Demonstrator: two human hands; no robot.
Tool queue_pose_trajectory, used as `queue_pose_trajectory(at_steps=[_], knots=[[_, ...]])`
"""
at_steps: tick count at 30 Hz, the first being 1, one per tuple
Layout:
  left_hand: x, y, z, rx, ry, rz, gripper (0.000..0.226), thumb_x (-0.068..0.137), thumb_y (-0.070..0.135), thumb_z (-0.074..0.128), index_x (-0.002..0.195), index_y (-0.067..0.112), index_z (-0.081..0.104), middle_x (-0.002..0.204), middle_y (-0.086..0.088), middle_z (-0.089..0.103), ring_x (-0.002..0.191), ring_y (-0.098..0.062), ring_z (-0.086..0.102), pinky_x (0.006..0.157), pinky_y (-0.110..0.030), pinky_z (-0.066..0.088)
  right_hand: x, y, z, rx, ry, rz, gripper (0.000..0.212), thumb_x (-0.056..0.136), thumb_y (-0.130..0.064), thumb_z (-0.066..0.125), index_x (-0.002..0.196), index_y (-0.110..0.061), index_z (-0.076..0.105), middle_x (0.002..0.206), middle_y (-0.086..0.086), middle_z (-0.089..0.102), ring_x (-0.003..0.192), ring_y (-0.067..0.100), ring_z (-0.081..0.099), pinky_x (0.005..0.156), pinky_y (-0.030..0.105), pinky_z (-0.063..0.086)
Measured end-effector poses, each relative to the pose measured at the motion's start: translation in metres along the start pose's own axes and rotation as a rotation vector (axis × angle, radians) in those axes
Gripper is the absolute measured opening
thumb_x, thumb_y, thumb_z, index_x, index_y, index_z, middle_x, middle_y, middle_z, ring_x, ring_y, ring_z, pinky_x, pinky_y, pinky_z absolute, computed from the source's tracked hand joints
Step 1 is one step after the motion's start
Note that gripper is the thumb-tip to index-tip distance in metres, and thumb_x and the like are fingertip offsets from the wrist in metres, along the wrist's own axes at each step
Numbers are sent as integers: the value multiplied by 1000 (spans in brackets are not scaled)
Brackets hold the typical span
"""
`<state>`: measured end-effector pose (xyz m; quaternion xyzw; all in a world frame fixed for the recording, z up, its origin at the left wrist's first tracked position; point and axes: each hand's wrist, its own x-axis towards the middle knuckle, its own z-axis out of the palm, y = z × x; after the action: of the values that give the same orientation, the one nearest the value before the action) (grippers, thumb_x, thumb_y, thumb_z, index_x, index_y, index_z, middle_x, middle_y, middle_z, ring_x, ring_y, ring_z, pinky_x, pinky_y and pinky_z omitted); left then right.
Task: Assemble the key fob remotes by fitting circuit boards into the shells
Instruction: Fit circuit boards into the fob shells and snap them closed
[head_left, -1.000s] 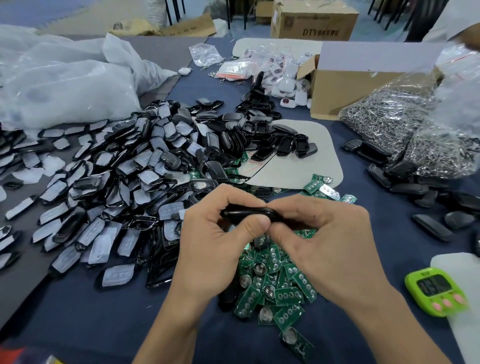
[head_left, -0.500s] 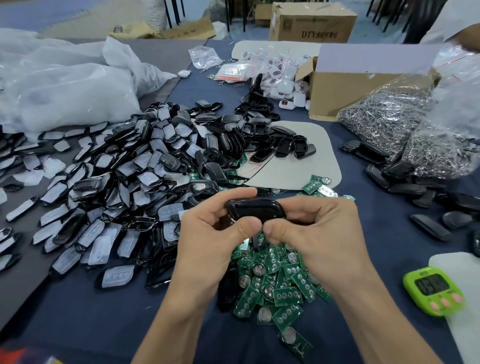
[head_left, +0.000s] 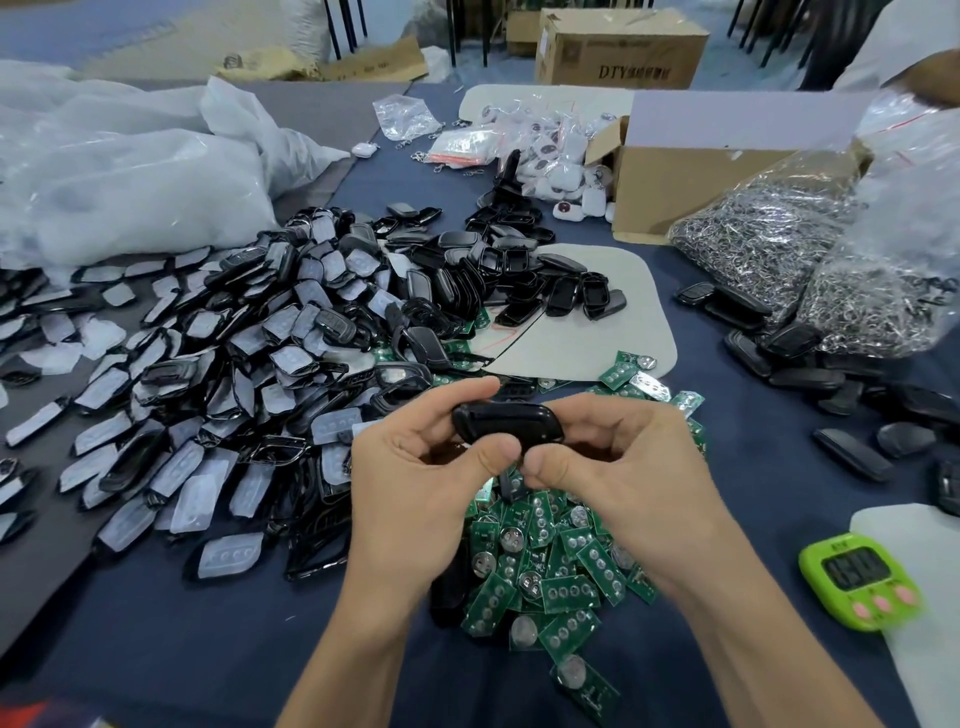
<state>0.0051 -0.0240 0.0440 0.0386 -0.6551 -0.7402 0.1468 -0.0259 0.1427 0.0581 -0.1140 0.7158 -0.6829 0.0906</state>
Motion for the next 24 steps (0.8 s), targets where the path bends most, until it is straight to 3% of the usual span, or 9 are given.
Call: queue_pose_trajectory(at_steps=[4,8,11,14,17,21,24], knots=[[0,-3,1,8,7,-36,42,74,15,86,108,40,81,95,-2,82,85,-13,78,73,-21,59,0,2,-1,84,55,3,21,76,-18,83,97,-22,83,77,12,78,64,26,73,68,36,62],[-1,-2,2,-6,-21,-49,46,73,20,86,114,39,78,99,-3,82,88,-14,77,77,-23,59,-2,3,5,156,98,-33,21,82,-3,81,88,-23,85,72,13,77,58,23,71,61,28,60],[0,-3,5,-26,-3,-16,44,73,9,84,107,37,80,99,-2,82,90,-13,77,78,-22,59,-1,4,8,249,110,22,26,84,6,77,89,-18,85,75,16,78,61,21,72,60,26,59],[0,-7,7,88,44,34,49,73,-2,84,97,40,81,92,2,82,85,-12,77,75,-23,58,1,6,8,102,123,1,31,83,3,79,94,-25,84,83,5,81,74,19,76,71,28,61],[-2,-10,7,209,67,56,61,72,-11,86,95,45,82,88,10,82,83,-11,78,71,-19,59,1,6,6,-5,205,-61,32,75,-12,79,95,-37,83,85,-7,80,80,10,76,73,21,59],[-5,-7,6,322,87,115,65,73,-8,88,94,52,80,87,19,80,81,-6,78,71,-15,58,2,9,6,93,192,-97,26,75,-9,79,91,-28,84,85,-1,81,82,15,77,75,22,58],[-7,-3,6,342,94,147,60,73,-7,88,97,48,80,88,20,79,84,-6,78,73,-16,59,1,9,6,125,172,-107,25,74,-8,80,91,-25,84,85,1,81,82,16,77,75,22,58]])
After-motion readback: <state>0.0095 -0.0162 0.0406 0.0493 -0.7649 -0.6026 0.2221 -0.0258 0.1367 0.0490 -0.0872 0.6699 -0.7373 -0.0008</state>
